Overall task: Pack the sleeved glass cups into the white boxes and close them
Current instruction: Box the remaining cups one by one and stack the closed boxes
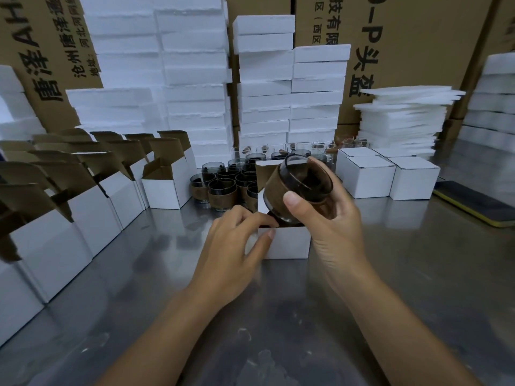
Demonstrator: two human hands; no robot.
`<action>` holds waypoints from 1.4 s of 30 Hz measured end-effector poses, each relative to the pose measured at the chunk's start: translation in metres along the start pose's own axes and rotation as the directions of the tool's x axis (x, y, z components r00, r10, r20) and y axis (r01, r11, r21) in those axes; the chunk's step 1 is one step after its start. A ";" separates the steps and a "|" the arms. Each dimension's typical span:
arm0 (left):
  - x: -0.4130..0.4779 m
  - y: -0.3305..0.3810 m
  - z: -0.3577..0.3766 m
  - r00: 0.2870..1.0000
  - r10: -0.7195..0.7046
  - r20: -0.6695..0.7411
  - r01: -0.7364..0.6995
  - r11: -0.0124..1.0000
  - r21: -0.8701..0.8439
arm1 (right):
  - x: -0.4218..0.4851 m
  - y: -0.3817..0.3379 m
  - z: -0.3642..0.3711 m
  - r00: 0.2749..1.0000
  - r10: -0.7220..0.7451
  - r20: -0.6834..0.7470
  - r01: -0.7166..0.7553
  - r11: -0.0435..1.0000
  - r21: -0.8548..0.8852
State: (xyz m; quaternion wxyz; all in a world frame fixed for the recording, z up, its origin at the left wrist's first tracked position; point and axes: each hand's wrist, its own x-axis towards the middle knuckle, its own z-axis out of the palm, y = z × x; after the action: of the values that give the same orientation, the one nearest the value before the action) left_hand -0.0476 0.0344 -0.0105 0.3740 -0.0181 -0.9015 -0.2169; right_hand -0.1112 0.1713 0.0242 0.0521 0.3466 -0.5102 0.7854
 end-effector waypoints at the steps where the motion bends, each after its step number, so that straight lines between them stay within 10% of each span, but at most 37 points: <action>1: 0.000 0.001 -0.001 1.000 0.021 -0.011 -0.021 1.000 0.009 | 0.000 0.000 0.000 1.000 -0.010 0.010 0.010 1.000 -0.006; 11: 0.002 0.009 -0.002 0.966 0.230 -0.114 -0.219 0.970 0.102 | -0.001 0.006 0.001 0.999 -0.024 0.031 0.026 0.997 -0.078; 25: 0.001 0.011 0.000 0.977 0.156 -0.149 -0.152 0.988 0.040 | -0.005 0.006 0.002 0.997 -0.060 -0.046 0.042 0.947 -0.318; 32: 0.001 0.014 -0.001 0.978 0.144 -0.148 -0.141 0.989 0.030 | -0.007 0.008 0.000 0.967 -0.245 0.072 0.238 0.764 -0.599; 42: 0.002 0.006 0.000 0.984 0.110 -0.142 -0.110 0.994 0.006 | -0.006 0.011 -0.008 0.981 -0.116 0.158 0.191 0.753 -0.630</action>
State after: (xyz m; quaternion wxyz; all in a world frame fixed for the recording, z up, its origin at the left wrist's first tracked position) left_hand -0.0479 0.0397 -0.0064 0.4486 -0.0528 -0.8700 -0.1976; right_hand -0.1152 0.1748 0.0104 0.2038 0.3910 -0.7197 0.5363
